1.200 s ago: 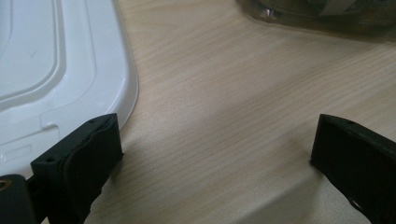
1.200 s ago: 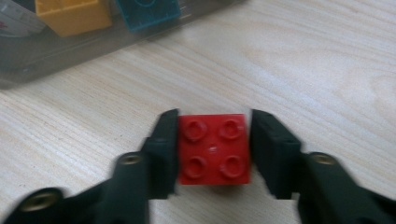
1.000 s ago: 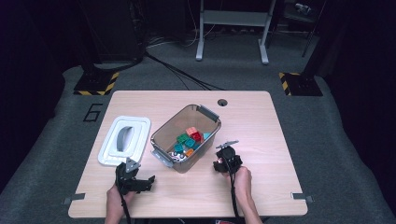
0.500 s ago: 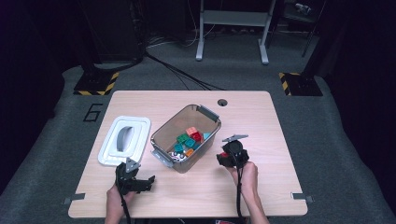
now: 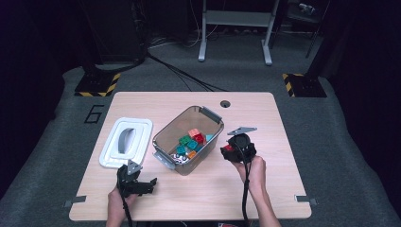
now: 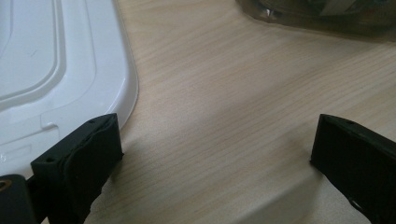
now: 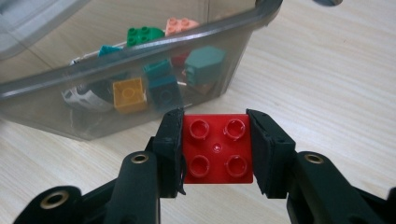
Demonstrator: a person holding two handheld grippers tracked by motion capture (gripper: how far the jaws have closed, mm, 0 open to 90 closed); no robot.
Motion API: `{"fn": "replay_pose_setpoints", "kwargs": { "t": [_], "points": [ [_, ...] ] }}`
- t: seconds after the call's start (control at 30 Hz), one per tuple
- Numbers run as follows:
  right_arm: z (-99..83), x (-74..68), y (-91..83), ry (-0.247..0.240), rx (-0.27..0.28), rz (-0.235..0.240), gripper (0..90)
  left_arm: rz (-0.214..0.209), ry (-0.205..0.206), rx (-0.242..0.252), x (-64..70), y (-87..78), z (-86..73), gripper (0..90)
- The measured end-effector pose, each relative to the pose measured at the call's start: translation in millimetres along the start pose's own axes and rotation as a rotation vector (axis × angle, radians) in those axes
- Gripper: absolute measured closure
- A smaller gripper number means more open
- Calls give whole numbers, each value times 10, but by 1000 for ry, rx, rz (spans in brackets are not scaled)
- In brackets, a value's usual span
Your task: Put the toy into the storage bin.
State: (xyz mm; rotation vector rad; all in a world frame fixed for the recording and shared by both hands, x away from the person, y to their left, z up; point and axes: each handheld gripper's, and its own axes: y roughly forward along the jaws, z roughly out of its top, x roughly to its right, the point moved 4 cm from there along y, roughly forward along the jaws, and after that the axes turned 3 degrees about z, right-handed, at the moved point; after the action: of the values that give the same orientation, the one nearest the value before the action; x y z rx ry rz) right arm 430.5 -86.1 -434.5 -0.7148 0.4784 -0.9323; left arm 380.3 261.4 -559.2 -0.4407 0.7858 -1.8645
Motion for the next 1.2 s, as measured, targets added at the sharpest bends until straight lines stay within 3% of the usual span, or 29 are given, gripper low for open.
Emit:
{"fn": "replay_pose_setpoints", "kwargs": {
  "t": [0.63, 0.9, 1.2],
  "points": [
    [461, -108, -222, -62, 63, 3, 589, 0, 0, 0, 0, 0, 0, 17],
    [653, -191, -170, -82, 56, 21, 589, -1, 0, 0, -1, 0, 0, 18],
    [786, -344, 33, -120, 21, 65, 588, -1, 0, 0, -1, 0, 0, 18]
  ]
}}
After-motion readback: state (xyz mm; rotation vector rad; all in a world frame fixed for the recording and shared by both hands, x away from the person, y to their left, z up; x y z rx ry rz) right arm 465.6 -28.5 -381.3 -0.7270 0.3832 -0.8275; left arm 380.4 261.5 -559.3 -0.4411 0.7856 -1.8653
